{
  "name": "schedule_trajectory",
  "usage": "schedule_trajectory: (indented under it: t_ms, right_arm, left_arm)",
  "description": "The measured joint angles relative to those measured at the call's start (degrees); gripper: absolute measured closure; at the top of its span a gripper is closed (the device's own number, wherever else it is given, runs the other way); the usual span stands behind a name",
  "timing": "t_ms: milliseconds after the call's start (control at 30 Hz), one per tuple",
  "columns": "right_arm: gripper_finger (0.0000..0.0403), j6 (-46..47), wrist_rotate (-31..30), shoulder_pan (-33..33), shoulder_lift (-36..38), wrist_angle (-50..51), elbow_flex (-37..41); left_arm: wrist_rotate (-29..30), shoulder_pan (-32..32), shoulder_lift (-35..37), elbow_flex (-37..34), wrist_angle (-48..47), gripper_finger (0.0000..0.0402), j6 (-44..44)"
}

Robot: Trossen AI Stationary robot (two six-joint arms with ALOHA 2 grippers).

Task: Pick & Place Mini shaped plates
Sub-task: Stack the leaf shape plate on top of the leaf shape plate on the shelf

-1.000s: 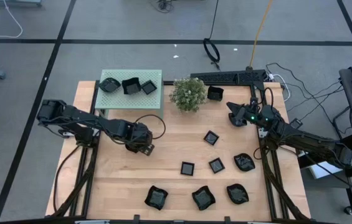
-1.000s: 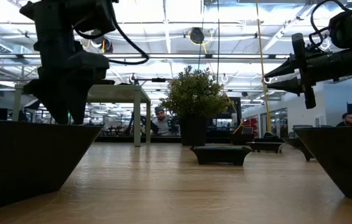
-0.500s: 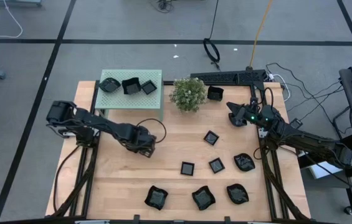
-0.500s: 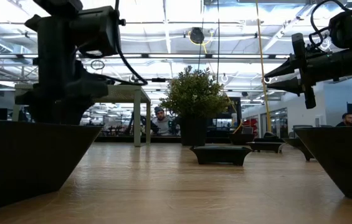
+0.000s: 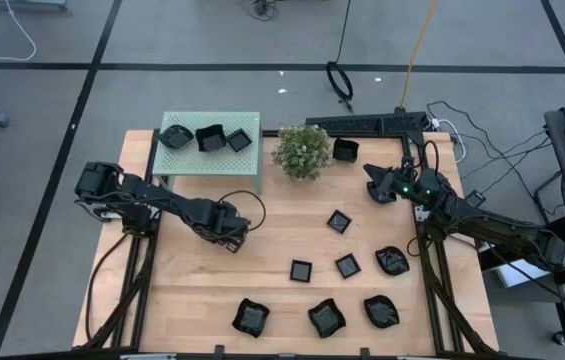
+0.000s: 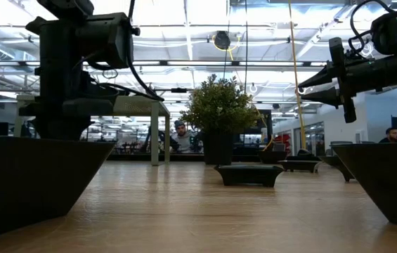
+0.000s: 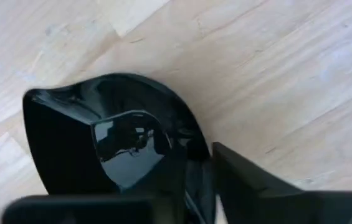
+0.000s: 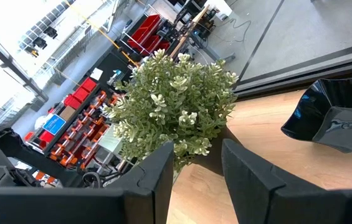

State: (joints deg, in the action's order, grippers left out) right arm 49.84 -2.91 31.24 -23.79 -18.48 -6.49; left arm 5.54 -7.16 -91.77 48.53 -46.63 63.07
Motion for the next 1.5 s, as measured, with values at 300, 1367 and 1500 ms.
schedule_trajectory:
  t_ms: [300,1367,1500]
  right_arm:
    - [0.0280,0.00,0.02,0.00,-0.01,0.00,-0.01]
    - [0.0280,0.01,0.02,-0.02,0.00,-0.02,-0.01]
    - [0.0280,0.00,0.00,0.00,0.00,-0.02,-0.01]
  left_arm:
    - [-1.60,0.97,0.09,1.56,-0.54,0.0382,-2.82]
    - [-1.44,12.62,0.86,41.63,-43.45,0.0395,-31.65]
    - [5.99,13.94,3.52,43.00,-43.09,0.0395,-31.43]
